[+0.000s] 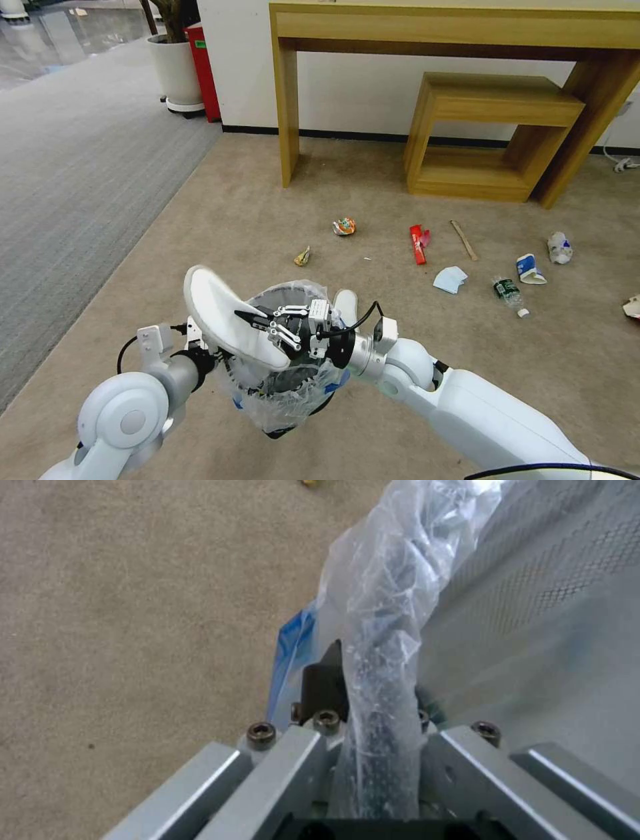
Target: Pick up the trash bin and place the garbage on the floor into it.
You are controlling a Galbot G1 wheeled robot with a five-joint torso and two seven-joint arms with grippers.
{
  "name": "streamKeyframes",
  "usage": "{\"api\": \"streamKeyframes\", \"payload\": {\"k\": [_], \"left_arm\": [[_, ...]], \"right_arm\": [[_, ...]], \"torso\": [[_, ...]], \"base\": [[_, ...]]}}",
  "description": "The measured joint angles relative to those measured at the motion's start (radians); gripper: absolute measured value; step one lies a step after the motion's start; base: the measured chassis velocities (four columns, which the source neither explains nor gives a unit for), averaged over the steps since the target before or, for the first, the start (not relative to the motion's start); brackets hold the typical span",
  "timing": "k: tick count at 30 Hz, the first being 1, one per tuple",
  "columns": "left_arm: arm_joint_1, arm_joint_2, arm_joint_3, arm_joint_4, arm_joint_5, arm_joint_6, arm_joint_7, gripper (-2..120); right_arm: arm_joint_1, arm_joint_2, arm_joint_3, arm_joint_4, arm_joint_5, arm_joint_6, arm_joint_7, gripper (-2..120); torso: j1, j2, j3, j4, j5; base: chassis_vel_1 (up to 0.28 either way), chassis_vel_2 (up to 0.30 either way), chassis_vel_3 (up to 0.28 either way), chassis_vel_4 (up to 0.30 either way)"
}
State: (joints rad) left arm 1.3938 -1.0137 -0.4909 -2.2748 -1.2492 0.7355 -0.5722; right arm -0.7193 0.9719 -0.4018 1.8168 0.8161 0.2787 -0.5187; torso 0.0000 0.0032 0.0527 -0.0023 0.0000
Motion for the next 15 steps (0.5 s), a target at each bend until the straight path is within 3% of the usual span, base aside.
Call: {"api": "streamKeyframes", "payload": {"k": [1,4,6,8,13,15], "left_arm": [[0.000,0.000,0.000,0.000,0.000,0.000,0.000,1],[0.004,0.000,-0.004,-0.005,-0.003,0.000,-0.001,1],[0.005,0.000,-0.005,-0.006,-0.003,0.000,-0.001,1],[0.008,0.001,-0.007,-0.008,-0.006,0.000,-0.001,1],[0.013,0.001,-0.007,-0.011,-0.007,0.000,-0.001,1],[0.016,0.000,-0.007,-0.013,-0.007,0.000,-0.001,1]], "right_arm": [[0.000,0.000,0.000,0.000,0.000,0.000,0.000,25],[-0.005,-0.005,0.002,-0.003,-0.004,0.001,0.000,43],[-0.006,-0.007,0.003,-0.005,-0.006,0.003,0.000,45],[-0.008,-0.010,0.005,-0.007,-0.008,0.007,0.000,56],[-0.009,-0.012,0.007,-0.009,-0.011,0.009,0.000,69],[-0.011,-0.012,0.009,-0.012,-0.013,0.011,0.000,81]], "torso": [[0.000,0.000,0.000,0.0000,0.0000],[0.000,0.000,0.000,0.0000,0.0000],[0.000,0.000,0.000,0.0000,0.0000],[0.000,0.000,0.000,0.0000,0.0000],[0.000,0.000,0.000,0.0000,0.0000],[0.000,0.000,0.000,0.0000,0.0000]], "base": [[0.000,0.000,0.000,0.000],[0.000,0.000,0.000,0.000],[0.000,0.000,0.000,0.000],[0.000,0.000,0.000,0.000],[0.000,0.000,0.000,0.000],[0.000,0.000,0.000,0.000]]}}
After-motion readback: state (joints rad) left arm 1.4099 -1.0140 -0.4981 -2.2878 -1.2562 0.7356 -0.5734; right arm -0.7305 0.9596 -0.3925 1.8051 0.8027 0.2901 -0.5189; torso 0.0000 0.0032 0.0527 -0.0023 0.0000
